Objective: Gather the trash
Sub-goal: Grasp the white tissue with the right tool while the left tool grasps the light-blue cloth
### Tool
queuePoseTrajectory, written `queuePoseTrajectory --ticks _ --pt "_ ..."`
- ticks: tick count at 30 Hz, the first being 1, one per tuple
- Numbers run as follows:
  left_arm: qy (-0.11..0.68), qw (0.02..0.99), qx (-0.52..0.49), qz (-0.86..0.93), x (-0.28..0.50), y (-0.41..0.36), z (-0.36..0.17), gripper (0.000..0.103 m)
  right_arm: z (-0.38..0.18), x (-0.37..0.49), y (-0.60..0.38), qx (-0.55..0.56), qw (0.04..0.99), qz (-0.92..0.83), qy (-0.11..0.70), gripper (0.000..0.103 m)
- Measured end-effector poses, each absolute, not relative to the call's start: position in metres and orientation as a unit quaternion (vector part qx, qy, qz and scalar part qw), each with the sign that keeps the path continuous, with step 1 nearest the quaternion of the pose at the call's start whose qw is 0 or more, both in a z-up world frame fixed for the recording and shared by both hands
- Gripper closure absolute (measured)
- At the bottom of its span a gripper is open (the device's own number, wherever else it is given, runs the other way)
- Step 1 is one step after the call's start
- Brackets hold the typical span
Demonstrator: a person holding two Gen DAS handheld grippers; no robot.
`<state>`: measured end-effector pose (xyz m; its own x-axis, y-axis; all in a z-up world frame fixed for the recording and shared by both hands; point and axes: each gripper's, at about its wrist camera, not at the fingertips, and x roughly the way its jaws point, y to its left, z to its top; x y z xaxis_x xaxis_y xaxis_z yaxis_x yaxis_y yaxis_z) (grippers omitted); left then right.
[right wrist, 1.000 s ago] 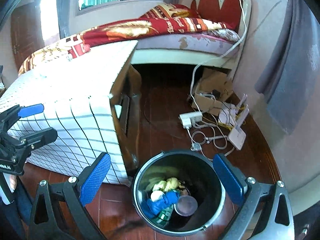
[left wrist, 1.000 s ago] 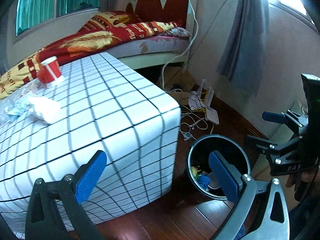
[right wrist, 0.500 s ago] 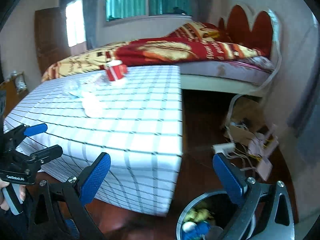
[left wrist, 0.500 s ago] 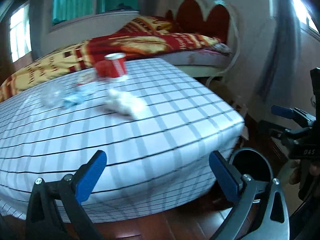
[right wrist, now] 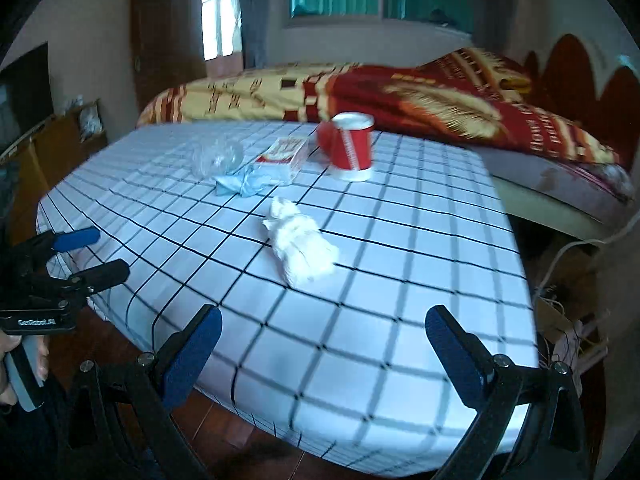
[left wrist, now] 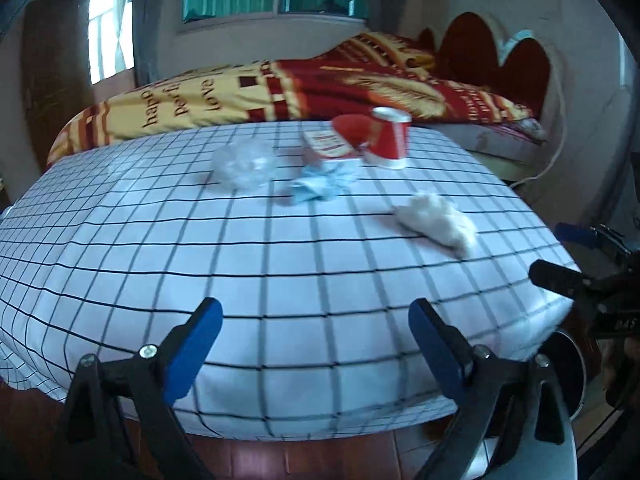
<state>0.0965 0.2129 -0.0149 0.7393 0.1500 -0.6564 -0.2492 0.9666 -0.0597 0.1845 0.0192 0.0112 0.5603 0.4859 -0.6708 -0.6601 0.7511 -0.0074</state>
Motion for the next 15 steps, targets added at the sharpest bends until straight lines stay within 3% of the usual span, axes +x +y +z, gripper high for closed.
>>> queuePoseTrajectory --ticks 1,6,8,11,13,15 --pt "0.345 0.930 -0.074 0.108 0.099 0.217 -0.015 0.008 0.009 0.191 0.028 -0.132 0.869 0.334 0.340 0.014" --pt "0.345 0.930 -0.070 0.103 0.130 0.231 -0.017 0.008 -0.005 0.227 0.067 -0.145 0.850 0.348 0.369 0.016" --pt "0.348 0.930 -0.067 0.096 0.142 0.232 -0.018 0.011 -0.011 0.235 0.078 -0.157 0.844 0.350 0.376 0.022" --pt "0.352 0.930 -0.065 0.083 0.165 0.234 -0.021 0.014 -0.021 0.248 0.091 -0.171 0.833 0.350 0.391 0.037" --pt "0.355 0.930 -0.068 0.074 0.180 0.235 -0.023 0.015 -0.024 0.258 0.095 -0.171 0.831 0.351 0.396 0.055" --pt "0.358 0.929 -0.070 0.067 0.196 0.236 -0.025 0.015 -0.024 0.274 0.092 -0.162 0.837 0.338 0.398 0.055"
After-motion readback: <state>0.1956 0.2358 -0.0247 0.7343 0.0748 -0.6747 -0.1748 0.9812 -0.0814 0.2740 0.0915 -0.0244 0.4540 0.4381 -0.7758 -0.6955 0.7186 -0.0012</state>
